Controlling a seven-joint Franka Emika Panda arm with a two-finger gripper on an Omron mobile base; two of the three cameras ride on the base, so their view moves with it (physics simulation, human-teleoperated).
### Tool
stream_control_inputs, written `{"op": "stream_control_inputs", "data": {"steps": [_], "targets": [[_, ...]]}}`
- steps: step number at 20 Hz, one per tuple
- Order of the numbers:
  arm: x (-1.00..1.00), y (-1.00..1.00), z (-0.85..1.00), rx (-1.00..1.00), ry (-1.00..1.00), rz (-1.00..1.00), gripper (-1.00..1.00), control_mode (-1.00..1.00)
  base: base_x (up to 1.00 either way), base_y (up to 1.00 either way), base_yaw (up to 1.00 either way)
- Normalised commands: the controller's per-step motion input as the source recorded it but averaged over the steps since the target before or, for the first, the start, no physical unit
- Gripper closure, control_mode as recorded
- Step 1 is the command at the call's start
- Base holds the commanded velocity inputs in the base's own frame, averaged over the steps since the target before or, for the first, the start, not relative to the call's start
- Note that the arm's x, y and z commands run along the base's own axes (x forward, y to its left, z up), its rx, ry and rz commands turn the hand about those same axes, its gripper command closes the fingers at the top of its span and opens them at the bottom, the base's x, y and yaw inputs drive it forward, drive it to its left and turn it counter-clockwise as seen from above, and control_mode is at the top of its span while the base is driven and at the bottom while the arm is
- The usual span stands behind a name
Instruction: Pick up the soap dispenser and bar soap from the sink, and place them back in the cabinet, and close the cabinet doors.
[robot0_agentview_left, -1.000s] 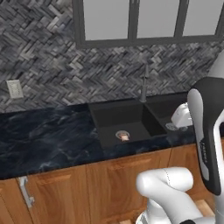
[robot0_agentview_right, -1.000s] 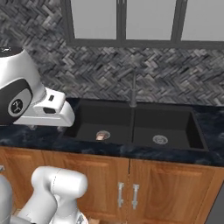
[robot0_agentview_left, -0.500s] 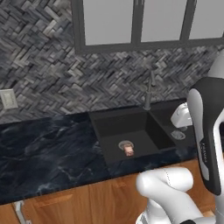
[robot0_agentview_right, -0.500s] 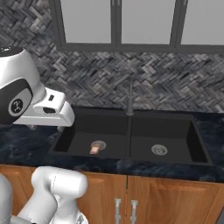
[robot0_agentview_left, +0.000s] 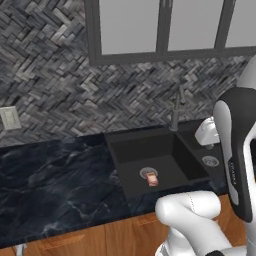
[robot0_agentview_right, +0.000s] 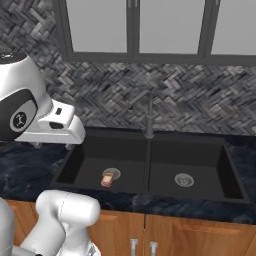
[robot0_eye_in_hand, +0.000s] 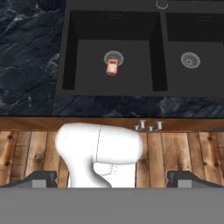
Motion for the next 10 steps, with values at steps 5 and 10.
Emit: {"op": "stream_control_inputs", "data": {"steps": [5, 10], "targets": [[0.0, 0.0, 0.0, 0.0, 0.0, 0.0, -1.0, 1.0, 0.35, 0.0, 0.04], [0.0, 0.0, 0.0, 0.0, 0.0, 0.0, -1.0, 1.0, 0.35, 0.0, 0.04]]}}
